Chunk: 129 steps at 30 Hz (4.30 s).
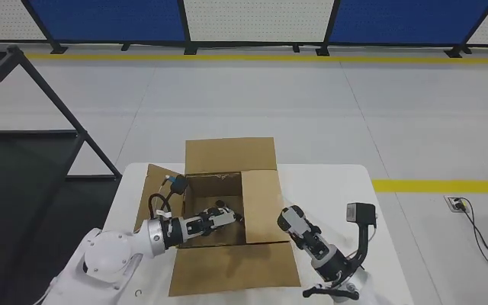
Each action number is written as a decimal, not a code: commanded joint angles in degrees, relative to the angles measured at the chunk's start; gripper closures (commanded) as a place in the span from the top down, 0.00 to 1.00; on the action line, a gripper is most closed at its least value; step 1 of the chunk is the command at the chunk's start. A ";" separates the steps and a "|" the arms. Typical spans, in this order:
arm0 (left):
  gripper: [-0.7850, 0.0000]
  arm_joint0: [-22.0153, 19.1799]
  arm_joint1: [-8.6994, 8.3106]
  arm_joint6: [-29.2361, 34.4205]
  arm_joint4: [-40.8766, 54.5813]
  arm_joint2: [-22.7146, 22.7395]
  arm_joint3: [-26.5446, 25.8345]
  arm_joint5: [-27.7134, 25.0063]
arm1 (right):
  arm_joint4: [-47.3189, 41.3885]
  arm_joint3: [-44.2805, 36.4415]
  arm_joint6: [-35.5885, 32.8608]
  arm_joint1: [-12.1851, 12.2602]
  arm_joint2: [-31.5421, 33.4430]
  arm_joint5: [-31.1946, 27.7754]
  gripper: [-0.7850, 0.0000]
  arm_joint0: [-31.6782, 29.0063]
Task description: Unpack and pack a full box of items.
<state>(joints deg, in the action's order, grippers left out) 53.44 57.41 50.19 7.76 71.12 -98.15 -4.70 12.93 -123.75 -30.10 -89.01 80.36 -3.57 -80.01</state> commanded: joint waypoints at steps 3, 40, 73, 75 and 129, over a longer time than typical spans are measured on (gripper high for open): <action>1.00 -0.91 0.59 -1.89 -1.52 -3.11 1.96 0.26 | -1.90 1.16 -0.32 0.27 -0.50 -0.90 1.00 0.67; 1.00 -21.80 9.20 -8.73 -0.10 -21.05 13.74 -1.81 | 5.50 -2.66 -3.63 3.87 -3.64 1.75 1.00 -3.97; 1.00 -29.45 14.70 -8.56 2.65 -24.75 24.93 -3.75 | 12.41 2.23 11.66 4.87 -5.72 7.82 1.00 -1.23; 1.00 -28.80 14.48 -8.23 2.54 -23.77 24.68 -4.11 | 12.52 2.56 12.78 4.89 -5.55 8.25 1.00 -1.03; 1.00 17.73 4.61 -12.99 -1.74 16.52 -1.71 -5.61 | 4.78 20.89 9.90 6.07 -2.05 13.23 1.00 9.47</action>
<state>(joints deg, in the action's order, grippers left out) 71.13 62.05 37.22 6.06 87.47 -99.92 -10.31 17.71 -102.79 -20.03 -82.97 78.36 9.78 -70.49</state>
